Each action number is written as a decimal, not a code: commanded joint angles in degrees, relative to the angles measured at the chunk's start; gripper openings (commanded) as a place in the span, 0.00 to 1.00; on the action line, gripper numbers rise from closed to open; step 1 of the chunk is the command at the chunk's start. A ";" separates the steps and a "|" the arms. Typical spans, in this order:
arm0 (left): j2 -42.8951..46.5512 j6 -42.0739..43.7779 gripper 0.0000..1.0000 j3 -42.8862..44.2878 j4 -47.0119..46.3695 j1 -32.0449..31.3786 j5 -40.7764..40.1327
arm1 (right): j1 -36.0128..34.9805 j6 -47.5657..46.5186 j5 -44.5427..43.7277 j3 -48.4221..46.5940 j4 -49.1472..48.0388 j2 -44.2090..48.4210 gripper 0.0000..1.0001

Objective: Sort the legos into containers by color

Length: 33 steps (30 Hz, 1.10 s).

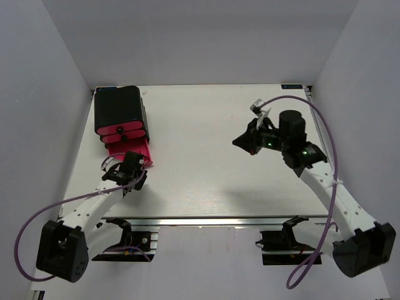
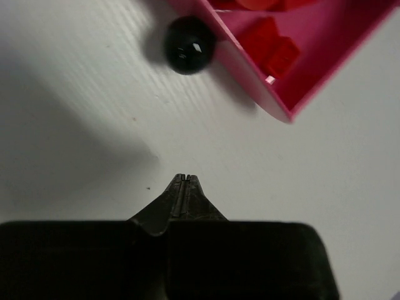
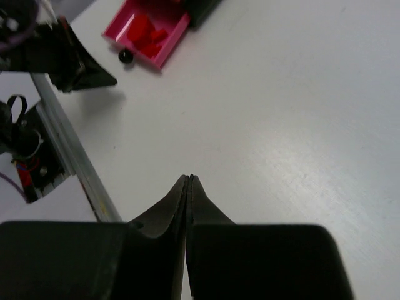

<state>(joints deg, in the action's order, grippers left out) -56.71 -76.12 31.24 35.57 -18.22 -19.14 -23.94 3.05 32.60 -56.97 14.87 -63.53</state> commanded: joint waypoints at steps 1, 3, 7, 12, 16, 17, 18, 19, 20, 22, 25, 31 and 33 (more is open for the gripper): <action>-3.31 -11.76 0.01 -1.18 -1.37 0.20 -5.29 | 3.37 0.47 2.20 1.41 -7.30 5.42 0.00; -5.07 -13.35 0.03 -0.58 -3.22 0.20 -6.78 | 4.43 0.47 3.08 3.61 -8.45 6.13 0.00; -10.77 -15.37 0.14 1.18 -5.77 0.20 -10.12 | 5.66 -0.50 5.36 3.10 -6.97 4.47 0.00; -15.27 -16.69 0.32 1.98 -8.59 0.81 -14.79 | 6.10 -0.94 6.07 4.06 -7.67 5.60 0.00; -17.99 -16.70 0.49 1.63 -12.89 1.34 -15.84 | 6.54 -0.76 6.25 4.50 -8.28 6.84 0.00; -18.78 -16.35 0.52 1.63 -13.68 1.86 -15.93 | 6.80 -0.76 6.42 4.76 -8.46 6.92 0.00; -19.05 -16.26 0.59 1.63 -15.25 1.87 -15.93 | 6.81 -0.76 6.60 4.85 -8.63 6.84 0.00; -19.40 -16.08 0.61 1.63 -16.23 2.48 -15.93 | 6.89 -0.76 6.86 4.94 -8.72 6.75 0.00; -19.67 -15.12 0.63 1.37 -17.45 2.49 -15.85 | 6.89 -0.85 6.95 4.94 -8.72 6.58 0.00; -20.37 -13.89 0.65 1.10 -21.22 3.53 -15.06 | 6.89 -0.94 7.04 5.03 -8.72 5.96 0.00; -21.77 -10.46 0.69 0.75 -26.50 4.07 -13.30 | 6.81 -1.20 7.04 4.85 -8.37 5.17 0.00; -25.20 -8.70 0.74 0.75 -31.08 6.43 -11.80 | 6.81 -1.47 6.60 4.85 -8.37 4.73 0.00; -26.26 -7.30 0.74 1.01 -32.84 7.14 -11.19 | 6.89 -1.55 6.16 4.85 -8.28 4.47 0.00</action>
<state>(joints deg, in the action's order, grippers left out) -80.95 -85.76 32.12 5.74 -12.32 -31.92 -17.30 2.39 38.54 -52.60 8.60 -58.76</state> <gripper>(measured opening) 0.736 0.012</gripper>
